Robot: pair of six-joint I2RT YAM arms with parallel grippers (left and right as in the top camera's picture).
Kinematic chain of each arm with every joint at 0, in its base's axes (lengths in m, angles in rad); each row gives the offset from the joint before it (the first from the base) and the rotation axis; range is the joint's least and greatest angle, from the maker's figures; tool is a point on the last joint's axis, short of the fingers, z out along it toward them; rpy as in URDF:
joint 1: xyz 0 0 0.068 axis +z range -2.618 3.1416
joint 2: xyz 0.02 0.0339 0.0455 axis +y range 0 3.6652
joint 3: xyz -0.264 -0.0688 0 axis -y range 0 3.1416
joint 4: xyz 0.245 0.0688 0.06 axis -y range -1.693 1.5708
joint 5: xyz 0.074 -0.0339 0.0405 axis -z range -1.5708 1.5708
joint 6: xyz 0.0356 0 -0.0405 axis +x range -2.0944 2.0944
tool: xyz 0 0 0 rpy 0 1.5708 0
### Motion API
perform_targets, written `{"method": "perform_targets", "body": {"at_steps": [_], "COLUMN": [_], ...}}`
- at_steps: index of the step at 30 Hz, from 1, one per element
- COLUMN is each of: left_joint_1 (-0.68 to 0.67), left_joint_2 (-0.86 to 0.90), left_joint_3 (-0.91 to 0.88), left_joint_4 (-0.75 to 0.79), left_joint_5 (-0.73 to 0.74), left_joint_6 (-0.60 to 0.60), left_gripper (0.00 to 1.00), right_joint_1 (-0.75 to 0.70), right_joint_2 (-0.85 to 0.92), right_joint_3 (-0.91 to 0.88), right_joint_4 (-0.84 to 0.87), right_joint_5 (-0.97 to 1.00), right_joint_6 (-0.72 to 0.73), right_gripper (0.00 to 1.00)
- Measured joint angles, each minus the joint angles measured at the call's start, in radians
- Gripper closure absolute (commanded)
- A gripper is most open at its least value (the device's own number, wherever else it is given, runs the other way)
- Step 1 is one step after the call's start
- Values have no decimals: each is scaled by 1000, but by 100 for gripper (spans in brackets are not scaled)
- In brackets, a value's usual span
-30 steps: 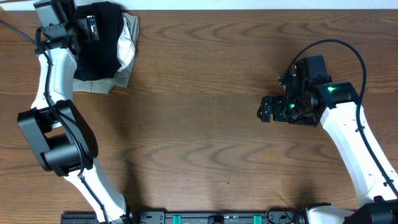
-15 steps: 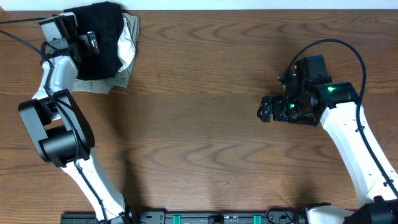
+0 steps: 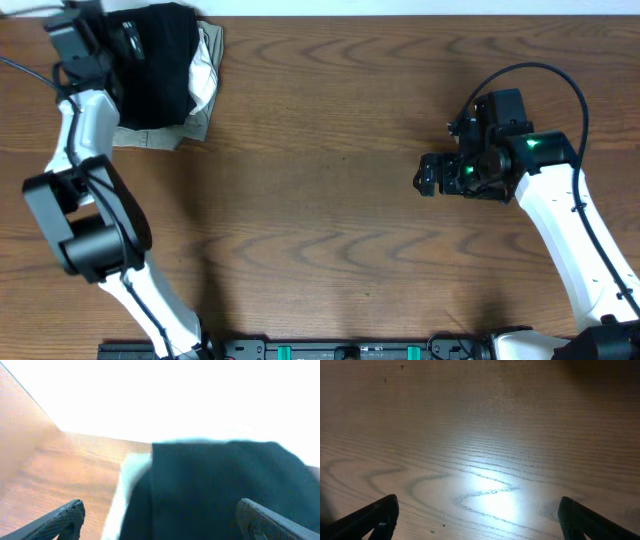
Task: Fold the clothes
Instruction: 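Adjust the leggings' edge on the stack with the left gripper, then press the leggings down on the stack and open the left gripper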
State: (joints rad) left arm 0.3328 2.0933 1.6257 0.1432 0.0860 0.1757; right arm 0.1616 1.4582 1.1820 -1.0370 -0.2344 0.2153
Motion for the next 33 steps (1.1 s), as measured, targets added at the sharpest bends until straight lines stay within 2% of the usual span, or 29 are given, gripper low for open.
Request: {"method": "perform_targets", "body": {"at_steps": [8, 18, 26, 33], "left_joint_1": [-26, -124, -108, -109], "left_joint_2": [-50, 108, 266, 264], "left_joint_3": [0, 0, 0, 6], "left_joint_4": [125, 332, 331, 329], "left_joint_5": [1, -4, -18, -19], "left_joint_6": [-15, 3, 8, 0], "left_gripper": [2, 2, 2, 2], "right_joint_1": [0, 0, 0, 0], "right_joint_2": [0, 0, 0, 0], "right_joint_3": [0, 0, 0, 0], "right_joint_4": [24, 43, 42, 28], "right_joint_5": [0, 0, 0, 0], "right_joint_6": [0, 0, 0, 0], "right_gripper": [1, 1, 1, 1]}}
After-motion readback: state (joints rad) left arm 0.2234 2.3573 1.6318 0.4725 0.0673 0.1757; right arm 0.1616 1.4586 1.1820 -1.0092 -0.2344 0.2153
